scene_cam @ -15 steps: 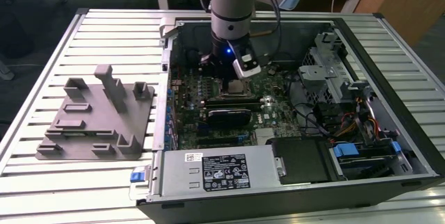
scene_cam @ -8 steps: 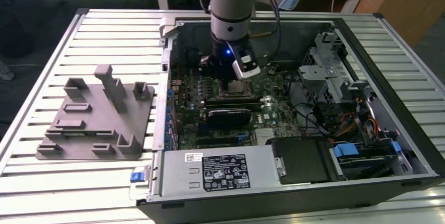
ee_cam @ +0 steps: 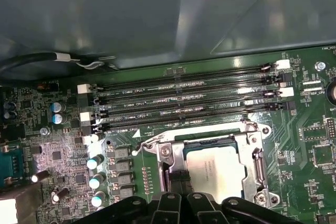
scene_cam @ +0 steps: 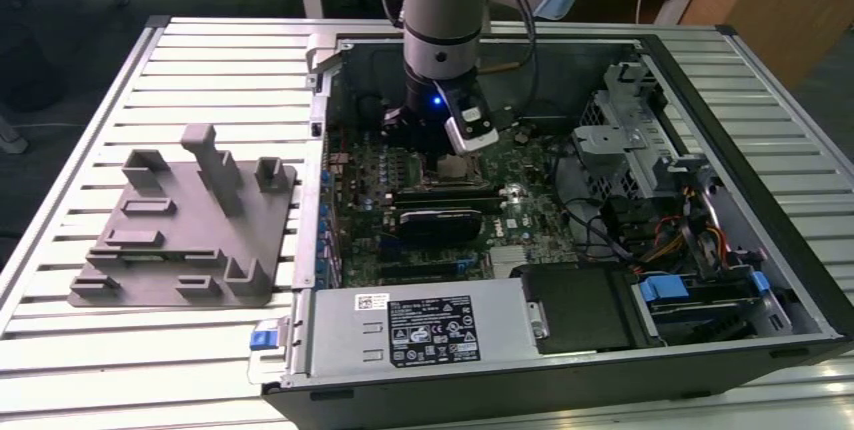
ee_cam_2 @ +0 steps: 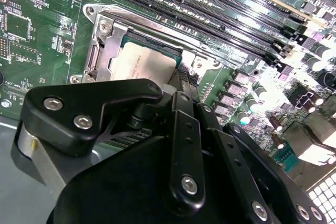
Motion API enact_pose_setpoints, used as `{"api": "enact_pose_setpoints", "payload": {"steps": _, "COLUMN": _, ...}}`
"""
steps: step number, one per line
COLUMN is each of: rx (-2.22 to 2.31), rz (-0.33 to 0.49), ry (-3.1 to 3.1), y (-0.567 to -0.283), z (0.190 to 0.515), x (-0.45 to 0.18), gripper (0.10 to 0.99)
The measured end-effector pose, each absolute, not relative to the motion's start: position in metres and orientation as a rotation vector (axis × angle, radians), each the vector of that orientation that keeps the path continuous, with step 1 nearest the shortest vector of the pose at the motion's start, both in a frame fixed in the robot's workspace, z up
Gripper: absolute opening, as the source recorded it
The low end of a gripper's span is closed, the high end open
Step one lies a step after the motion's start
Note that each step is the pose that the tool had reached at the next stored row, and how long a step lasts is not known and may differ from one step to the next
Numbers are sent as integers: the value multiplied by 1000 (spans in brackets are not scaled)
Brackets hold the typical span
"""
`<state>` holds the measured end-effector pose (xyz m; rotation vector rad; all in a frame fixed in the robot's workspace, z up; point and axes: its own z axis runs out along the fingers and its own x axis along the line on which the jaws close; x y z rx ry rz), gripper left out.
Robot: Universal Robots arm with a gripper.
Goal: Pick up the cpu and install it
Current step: 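Close the cpu cover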
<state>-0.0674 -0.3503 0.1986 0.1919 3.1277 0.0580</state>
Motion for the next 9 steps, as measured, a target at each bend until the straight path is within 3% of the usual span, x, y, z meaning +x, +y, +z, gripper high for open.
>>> {"api": "enact_pose_setpoints", "payload": {"steps": 9, "rx": 192, "rz": 58, "ry": 3128, "y": -350, "z": 201, "x": -67, "gripper": 106}}
